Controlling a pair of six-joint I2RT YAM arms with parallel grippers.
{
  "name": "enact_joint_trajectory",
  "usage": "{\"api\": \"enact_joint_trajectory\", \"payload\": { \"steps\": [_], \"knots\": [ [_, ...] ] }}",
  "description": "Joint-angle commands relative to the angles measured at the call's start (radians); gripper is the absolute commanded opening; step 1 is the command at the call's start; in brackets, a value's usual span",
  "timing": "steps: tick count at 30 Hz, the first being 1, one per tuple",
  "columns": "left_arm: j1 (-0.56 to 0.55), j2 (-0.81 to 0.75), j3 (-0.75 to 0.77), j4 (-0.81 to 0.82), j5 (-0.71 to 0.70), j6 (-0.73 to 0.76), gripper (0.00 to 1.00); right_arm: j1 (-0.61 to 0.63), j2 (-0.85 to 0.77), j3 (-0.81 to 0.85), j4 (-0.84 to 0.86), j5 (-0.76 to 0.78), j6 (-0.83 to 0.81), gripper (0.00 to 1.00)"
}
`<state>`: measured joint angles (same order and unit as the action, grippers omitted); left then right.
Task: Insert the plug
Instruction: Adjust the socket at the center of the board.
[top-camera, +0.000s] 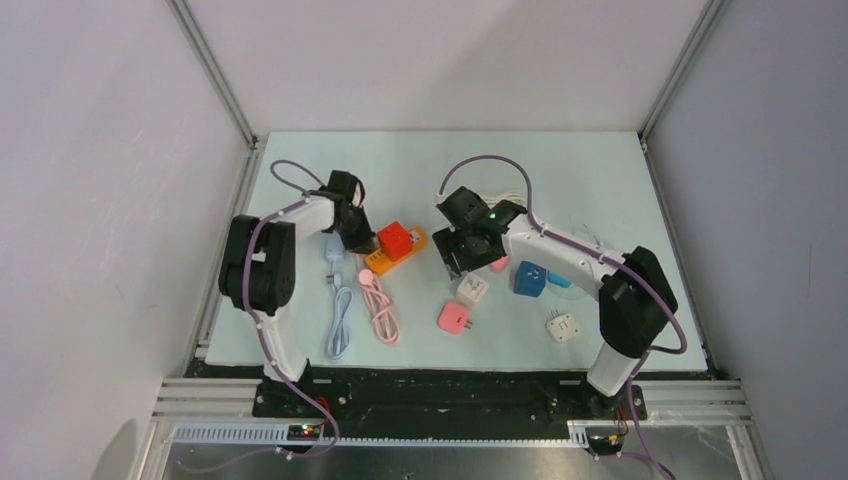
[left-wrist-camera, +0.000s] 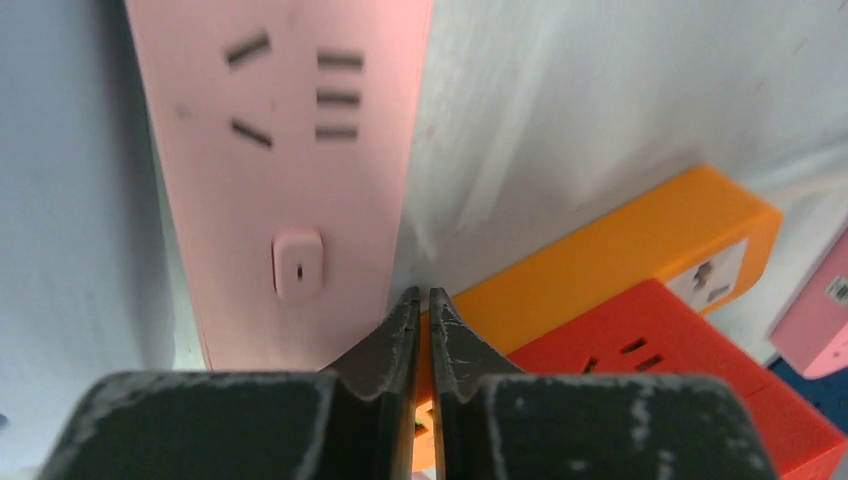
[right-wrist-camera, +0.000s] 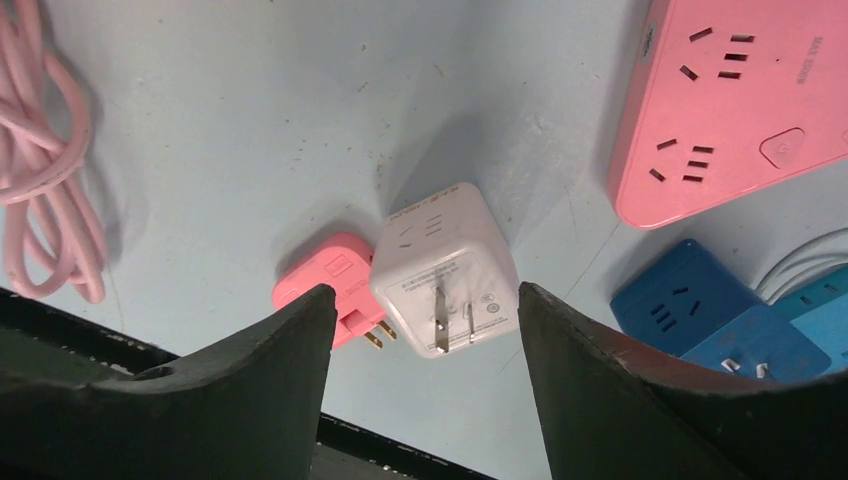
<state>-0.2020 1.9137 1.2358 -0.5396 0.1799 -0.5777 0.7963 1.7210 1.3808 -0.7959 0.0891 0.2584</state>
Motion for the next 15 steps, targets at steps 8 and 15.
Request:
{"api": "enact_joint_trajectory", "payload": {
  "steps": [8, 15],
  "knots": [
    [-0.11, -0.086, -0.071, -0.037, 0.17, -0.019, 0.14, -0.019, -0.06, -0.017, 0.035, -0.074, 0.094, 0.71],
    [-0.137, -0.115, -0.068, -0.029, 0.127, -0.003, 0.11, -0.043, -0.121, -0.088, 0.07, -0.194, 0.059, 0.67]
  ]
}}
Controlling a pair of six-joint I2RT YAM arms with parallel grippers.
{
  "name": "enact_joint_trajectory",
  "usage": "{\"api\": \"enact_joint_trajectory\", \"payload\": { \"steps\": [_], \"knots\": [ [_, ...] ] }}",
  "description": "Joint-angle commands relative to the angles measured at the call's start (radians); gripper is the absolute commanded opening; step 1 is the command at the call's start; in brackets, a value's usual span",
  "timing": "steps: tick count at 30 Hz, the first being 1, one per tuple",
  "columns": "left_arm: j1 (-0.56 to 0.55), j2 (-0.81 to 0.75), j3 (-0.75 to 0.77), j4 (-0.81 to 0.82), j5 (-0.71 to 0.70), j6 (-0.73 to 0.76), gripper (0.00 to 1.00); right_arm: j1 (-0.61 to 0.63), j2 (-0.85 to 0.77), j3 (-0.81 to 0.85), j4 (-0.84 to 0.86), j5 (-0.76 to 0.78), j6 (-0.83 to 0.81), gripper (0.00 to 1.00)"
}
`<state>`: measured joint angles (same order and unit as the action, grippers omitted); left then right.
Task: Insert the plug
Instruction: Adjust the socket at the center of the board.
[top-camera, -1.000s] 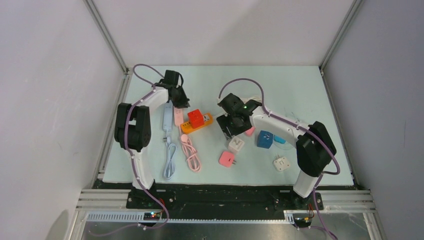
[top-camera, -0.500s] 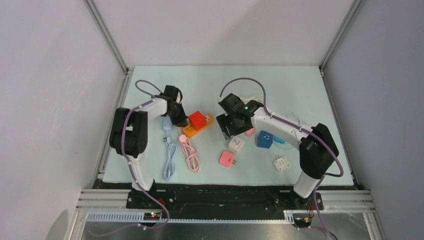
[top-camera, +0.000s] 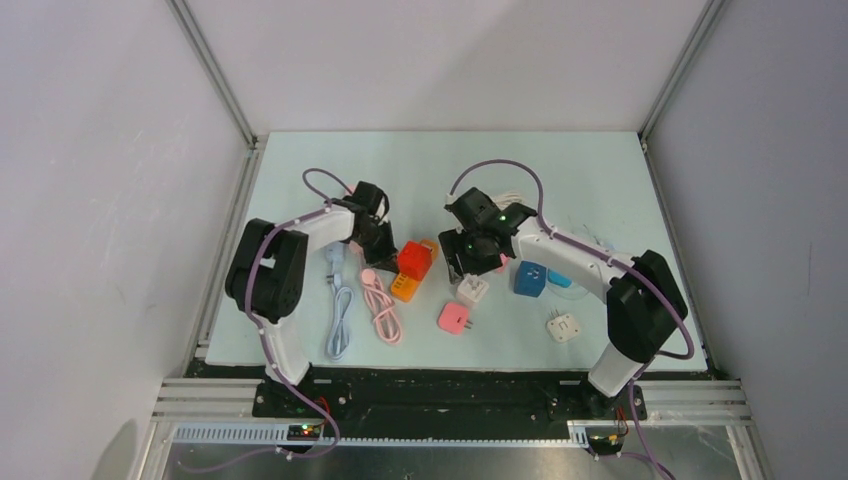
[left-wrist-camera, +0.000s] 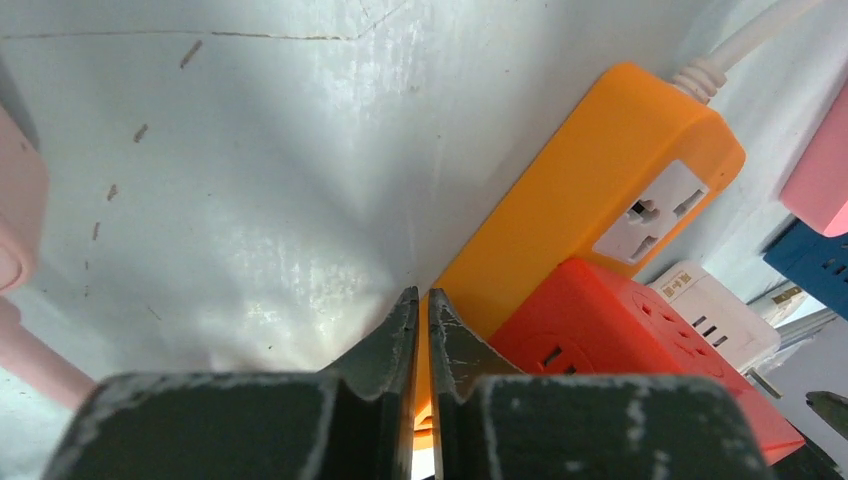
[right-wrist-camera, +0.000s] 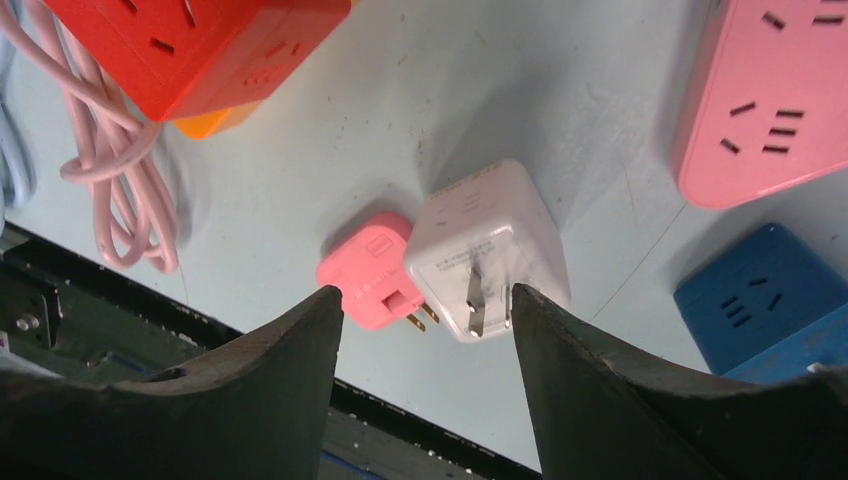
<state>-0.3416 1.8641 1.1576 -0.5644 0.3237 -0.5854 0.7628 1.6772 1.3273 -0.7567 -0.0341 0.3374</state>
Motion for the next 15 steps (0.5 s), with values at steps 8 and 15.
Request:
{"api": "enact_joint_trajectory", "payload": {
  "steps": [8, 15],
  "knots": [
    [0.117, -0.156, 0.058, 0.004, -0.133, -0.003, 0.22, 0.003, -0.067, -0.065, -0.003, 0.03, -0.118, 0.69],
    [0.118, -0.209, 0.115, 0.038, 0.01, 0.031, 0.41, 0.016, -0.092, -0.021, 0.157, -0.034, -0.055, 0.68]
  ]
}}
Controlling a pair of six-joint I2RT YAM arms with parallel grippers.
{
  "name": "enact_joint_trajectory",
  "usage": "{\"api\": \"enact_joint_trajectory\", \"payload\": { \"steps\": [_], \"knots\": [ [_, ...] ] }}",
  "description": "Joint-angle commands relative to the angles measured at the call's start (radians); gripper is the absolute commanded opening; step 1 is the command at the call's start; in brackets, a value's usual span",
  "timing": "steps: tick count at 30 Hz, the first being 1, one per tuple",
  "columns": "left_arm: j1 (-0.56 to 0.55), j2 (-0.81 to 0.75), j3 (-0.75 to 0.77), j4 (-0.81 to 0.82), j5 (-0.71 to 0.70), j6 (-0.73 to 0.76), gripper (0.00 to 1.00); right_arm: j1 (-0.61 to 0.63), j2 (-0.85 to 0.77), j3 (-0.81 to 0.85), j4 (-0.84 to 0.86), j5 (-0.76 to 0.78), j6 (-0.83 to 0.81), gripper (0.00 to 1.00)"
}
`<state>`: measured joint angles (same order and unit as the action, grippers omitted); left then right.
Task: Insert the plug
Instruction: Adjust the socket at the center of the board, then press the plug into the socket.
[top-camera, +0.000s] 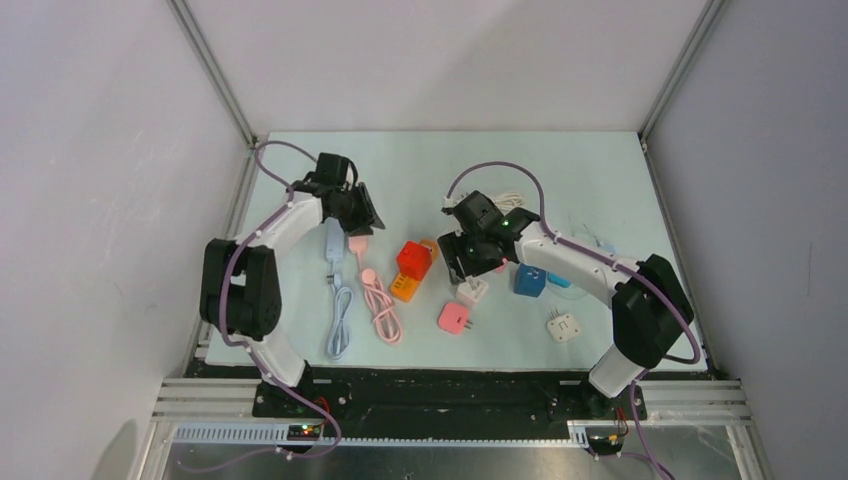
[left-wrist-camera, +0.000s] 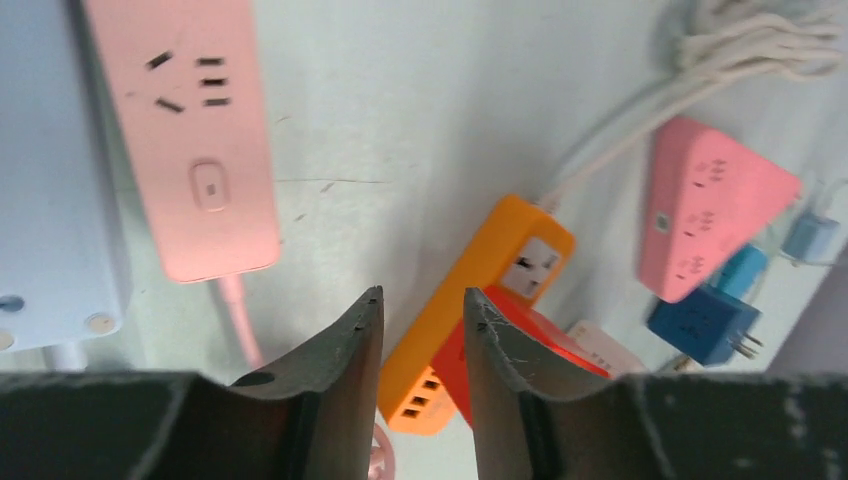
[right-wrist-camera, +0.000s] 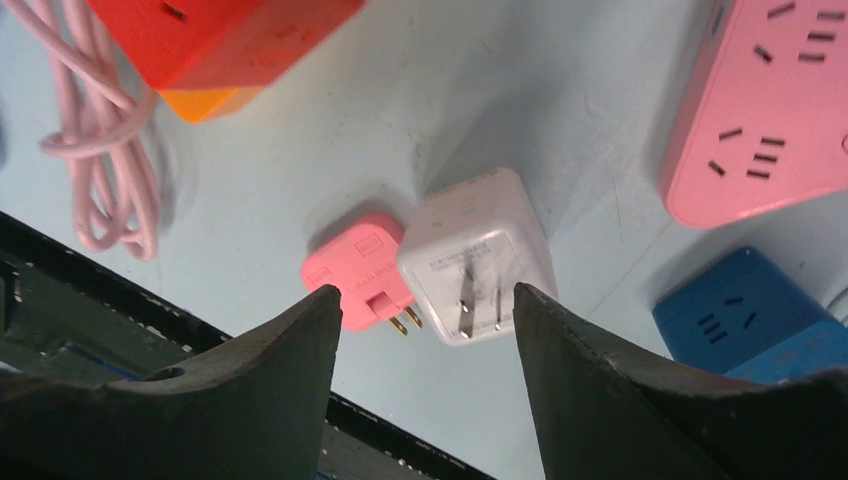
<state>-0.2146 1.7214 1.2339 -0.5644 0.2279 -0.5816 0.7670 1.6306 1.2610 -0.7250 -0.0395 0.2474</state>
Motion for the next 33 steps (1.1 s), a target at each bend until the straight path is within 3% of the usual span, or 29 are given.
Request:
{"api": "enact_joint_trajectory", "payload": {
  "steps": [1, 5, 9, 14, 20, 33],
  "knots": [
    [-0.008, -0.075, 0.038, 0.058, 0.13, 0.031, 0.43, 0.011, -0.039, 0.058, 0.173, -0.05, 0.049, 0.68],
    [-0.008, -0.106, 0.009, 0.106, 0.239, 0.048, 0.48, 0.005, 0.042, 0.151, 0.238, -0.123, 0.113, 0.6],
    [-0.009, -0.119, -0.034, 0.132, 0.322, 0.085, 0.42, 0.005, 0.153, 0.274, 0.215, -0.156, 0.139, 0.5],
    [-0.014, -0.122, -0.099, 0.139, 0.392, 0.129, 0.41, 0.008, 0.249, 0.352, 0.178, -0.117, 0.176, 0.44],
    [-0.039, -0.131, -0.139, 0.138, 0.395, 0.152, 0.42, 0.018, 0.281, 0.341, 0.121, -0.038, 0.158, 0.38],
    [-0.084, -0.159, -0.204, 0.138, 0.382, 0.167, 0.38, 0.092, 0.262, 0.212, 0.046, 0.083, 0.146, 0.38]
  ]
}}
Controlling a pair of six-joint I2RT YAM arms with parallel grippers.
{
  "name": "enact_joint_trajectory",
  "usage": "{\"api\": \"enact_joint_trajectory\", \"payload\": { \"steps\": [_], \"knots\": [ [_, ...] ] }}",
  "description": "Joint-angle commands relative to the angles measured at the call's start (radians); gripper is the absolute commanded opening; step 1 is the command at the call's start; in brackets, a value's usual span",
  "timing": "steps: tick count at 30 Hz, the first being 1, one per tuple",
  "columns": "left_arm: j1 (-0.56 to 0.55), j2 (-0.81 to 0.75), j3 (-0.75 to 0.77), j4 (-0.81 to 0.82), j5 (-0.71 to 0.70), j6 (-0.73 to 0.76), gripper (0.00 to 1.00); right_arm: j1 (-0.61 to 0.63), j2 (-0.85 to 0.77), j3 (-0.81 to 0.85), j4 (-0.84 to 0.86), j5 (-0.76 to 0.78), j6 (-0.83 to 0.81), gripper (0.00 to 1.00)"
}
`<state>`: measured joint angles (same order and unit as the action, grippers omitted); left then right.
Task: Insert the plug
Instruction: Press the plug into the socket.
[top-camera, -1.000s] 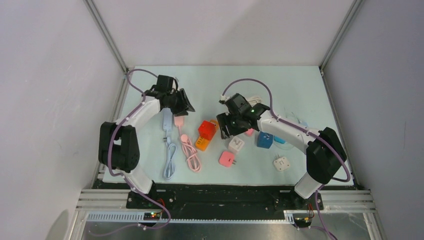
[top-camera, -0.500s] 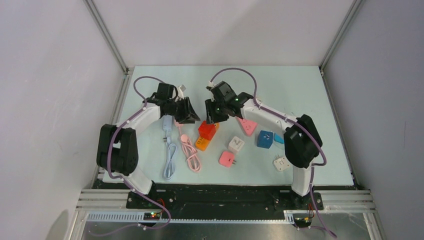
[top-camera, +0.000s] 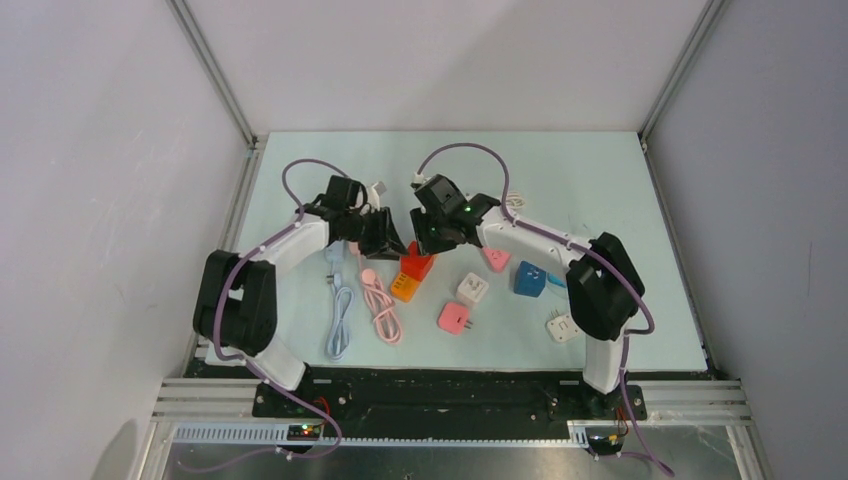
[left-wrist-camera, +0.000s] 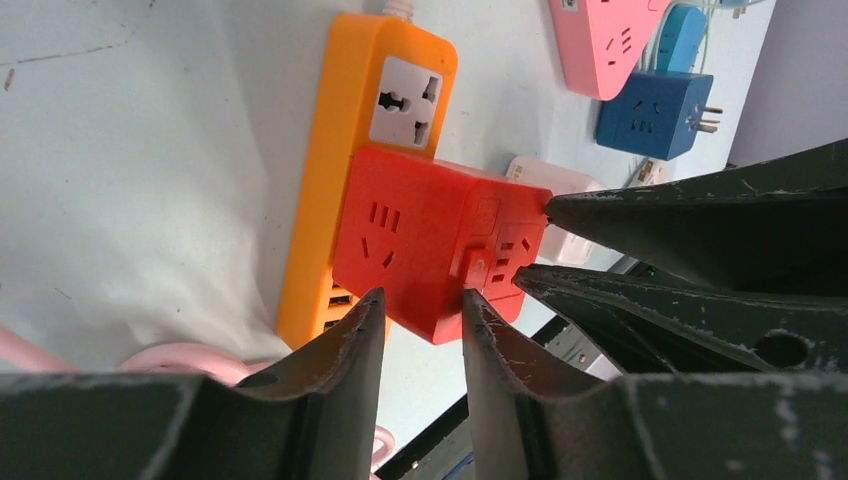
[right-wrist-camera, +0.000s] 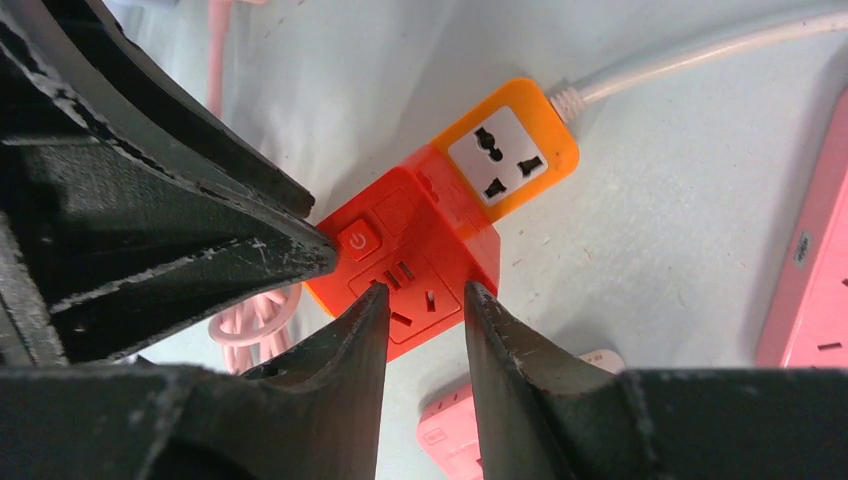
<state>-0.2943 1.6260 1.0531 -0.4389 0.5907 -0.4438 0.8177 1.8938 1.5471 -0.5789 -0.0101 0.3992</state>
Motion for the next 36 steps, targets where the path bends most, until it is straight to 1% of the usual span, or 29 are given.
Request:
{"api": "enact_joint_trajectory", "payload": {
  "steps": [1, 6, 12, 19, 26, 28, 31, 32, 34, 36],
  "knots": [
    [-0.005, -0.068, -0.03, 0.012, 0.014, 0.029, 0.38, 0.046, -0.007, -0.081, -0.1, 0.058, -0.011, 0.38],
    [-0.008, -0.092, -0.097, 0.013, 0.007, 0.028, 0.35, 0.089, -0.008, -0.111, -0.1, 0.106, -0.049, 0.39],
    [-0.008, -0.076, -0.131, 0.008, -0.043, 0.016, 0.31, 0.128, 0.02, -0.11, -0.092, 0.12, -0.072, 0.4],
    [-0.012, -0.041, -0.128, 0.009, -0.069, 0.0, 0.28, 0.129, 0.073, -0.117, -0.118, 0.106, -0.051, 0.4],
    [-0.013, -0.031, -0.092, 0.005, -0.072, 0.002, 0.29, 0.088, 0.033, -0.128, -0.094, 0.066, -0.016, 0.41],
    [-0.013, -0.035, -0.075, 0.004, -0.069, 0.0, 0.31, 0.079, 0.003, -0.127, -0.077, 0.057, -0.017, 0.44],
    [-0.013, -0.046, -0.046, -0.003, -0.071, 0.0, 0.35, 0.071, -0.047, -0.121, -0.051, 0.029, -0.021, 0.53],
    [-0.012, -0.054, -0.038, -0.01, -0.071, 0.002, 0.37, 0.069, -0.075, -0.121, -0.047, 0.025, -0.024, 0.55],
    [-0.012, -0.065, 0.003, -0.019, -0.072, 0.002, 0.41, 0.063, -0.117, -0.12, -0.034, 0.001, -0.024, 0.63],
    [-0.011, -0.075, 0.04, -0.028, -0.071, -0.002, 0.45, 0.054, -0.154, -0.12, -0.036, -0.012, -0.023, 0.68]
  ]
}}
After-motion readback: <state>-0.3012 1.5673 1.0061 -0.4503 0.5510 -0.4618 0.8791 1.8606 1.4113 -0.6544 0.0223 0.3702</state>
